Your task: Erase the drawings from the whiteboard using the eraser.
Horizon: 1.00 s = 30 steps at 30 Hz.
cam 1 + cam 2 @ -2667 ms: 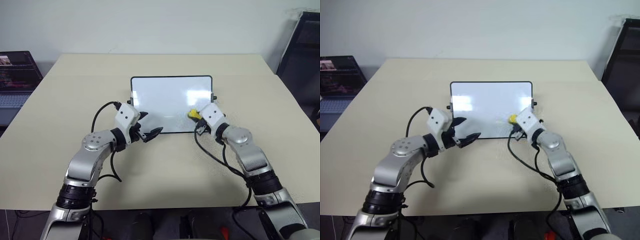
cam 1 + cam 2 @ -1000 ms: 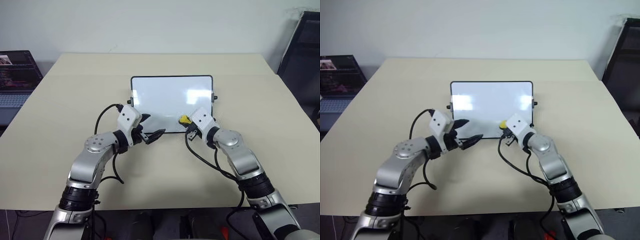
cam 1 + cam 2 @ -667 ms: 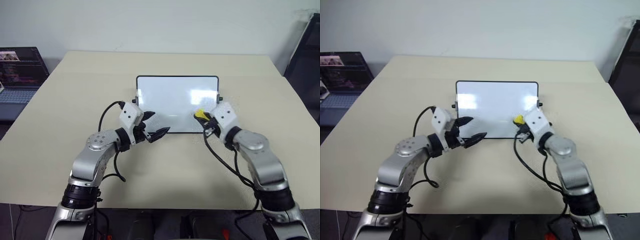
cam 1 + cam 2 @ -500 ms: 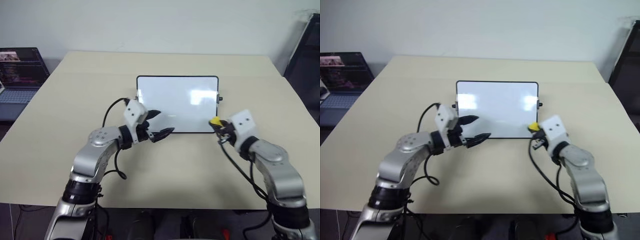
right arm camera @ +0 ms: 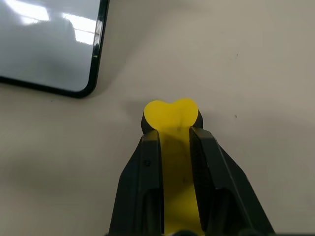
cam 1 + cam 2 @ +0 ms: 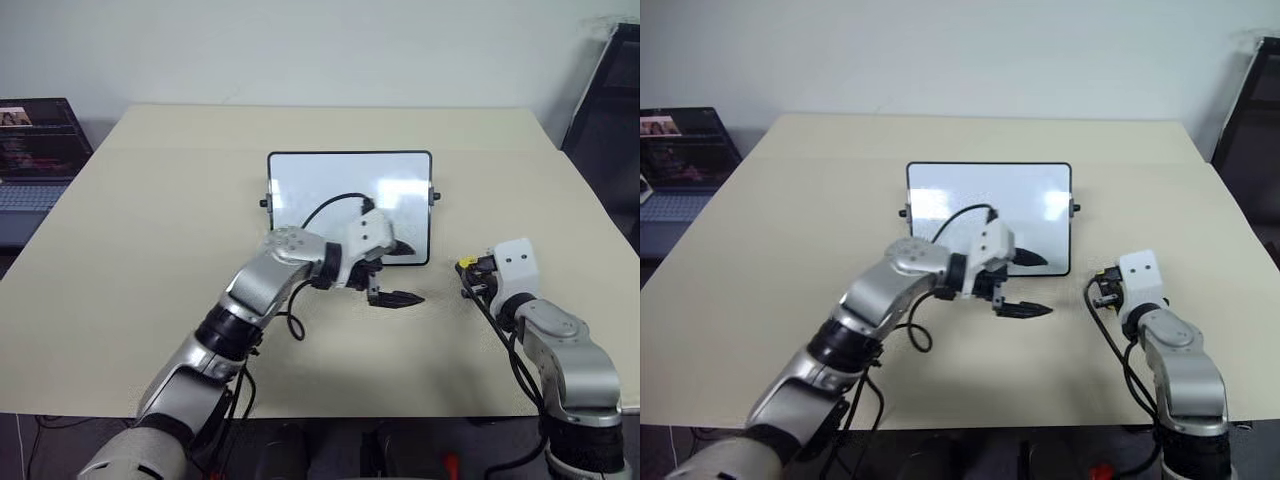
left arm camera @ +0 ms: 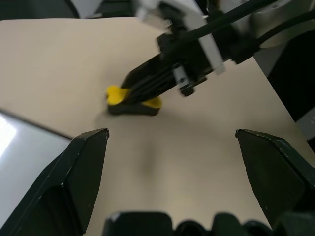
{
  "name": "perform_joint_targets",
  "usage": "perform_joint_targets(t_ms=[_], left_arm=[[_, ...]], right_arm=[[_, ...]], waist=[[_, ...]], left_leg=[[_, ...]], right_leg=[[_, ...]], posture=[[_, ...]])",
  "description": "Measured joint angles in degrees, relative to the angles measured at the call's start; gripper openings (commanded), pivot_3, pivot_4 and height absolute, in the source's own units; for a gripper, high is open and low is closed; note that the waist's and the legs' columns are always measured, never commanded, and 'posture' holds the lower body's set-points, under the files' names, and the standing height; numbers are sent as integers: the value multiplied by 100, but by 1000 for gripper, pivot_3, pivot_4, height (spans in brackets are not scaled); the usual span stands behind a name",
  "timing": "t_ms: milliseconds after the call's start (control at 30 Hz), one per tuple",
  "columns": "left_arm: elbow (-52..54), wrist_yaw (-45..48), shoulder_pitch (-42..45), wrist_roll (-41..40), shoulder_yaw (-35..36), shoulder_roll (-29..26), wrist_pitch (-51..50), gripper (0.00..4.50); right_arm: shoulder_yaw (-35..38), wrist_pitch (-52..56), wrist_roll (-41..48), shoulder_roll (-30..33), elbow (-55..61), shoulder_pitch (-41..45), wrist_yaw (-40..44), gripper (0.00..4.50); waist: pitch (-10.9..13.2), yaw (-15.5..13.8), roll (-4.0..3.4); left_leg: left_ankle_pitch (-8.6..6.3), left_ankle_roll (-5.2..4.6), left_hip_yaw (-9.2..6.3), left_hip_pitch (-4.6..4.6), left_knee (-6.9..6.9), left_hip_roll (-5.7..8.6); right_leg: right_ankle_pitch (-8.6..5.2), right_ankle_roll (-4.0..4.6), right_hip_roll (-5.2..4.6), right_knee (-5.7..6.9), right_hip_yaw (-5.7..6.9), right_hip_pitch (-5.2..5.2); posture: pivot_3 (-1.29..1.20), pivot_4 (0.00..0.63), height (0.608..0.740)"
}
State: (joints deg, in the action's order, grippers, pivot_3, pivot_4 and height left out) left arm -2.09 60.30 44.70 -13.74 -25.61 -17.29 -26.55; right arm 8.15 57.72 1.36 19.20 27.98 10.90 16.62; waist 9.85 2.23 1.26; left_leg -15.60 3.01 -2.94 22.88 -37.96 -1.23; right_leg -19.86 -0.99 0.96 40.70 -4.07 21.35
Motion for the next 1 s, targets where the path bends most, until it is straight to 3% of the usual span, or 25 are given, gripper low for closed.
perform_joint_targets(t_ms=[300, 700, 867, 1000], left_arm=[[-303, 50, 63, 470, -236, 112, 229, 4500], [-290, -56, -57, 491, -167, 101, 202, 4500], [-246, -257, -219, 481, 64, 35, 151, 4500], [67, -725, -598, 364, 693, -60, -91, 4500]], right_arm=[[194, 43, 205, 27, -355, 234, -84, 458], [398, 186, 450, 21, -702, 387, -251, 4473], [504, 146, 573, -9, -570, 509, -307, 4473], [623, 145, 965, -37, 245, 732, -168, 4473]], waist=[[0, 4, 0], [0, -14, 0], [1, -10, -2], [2, 15, -4]], left_leg=[[0, 0, -1, 1, 0, -4], [0, -1, 0, 2, 1, -5], [0, -1, 0, 3, 1, -8], [0, -1, -6, 2, 2, -15]], right_leg=[[-1, -1, -1, 1, -1, 1], [-1, -1, -2, 2, -3, 2], [-1, -1, -2, 4, -3, 5], [-1, -1, -2, 5, 2, 5]], posture=[[0, 150, 740], [0, 150, 740], [0, 150, 740], [0, 150, 740]])
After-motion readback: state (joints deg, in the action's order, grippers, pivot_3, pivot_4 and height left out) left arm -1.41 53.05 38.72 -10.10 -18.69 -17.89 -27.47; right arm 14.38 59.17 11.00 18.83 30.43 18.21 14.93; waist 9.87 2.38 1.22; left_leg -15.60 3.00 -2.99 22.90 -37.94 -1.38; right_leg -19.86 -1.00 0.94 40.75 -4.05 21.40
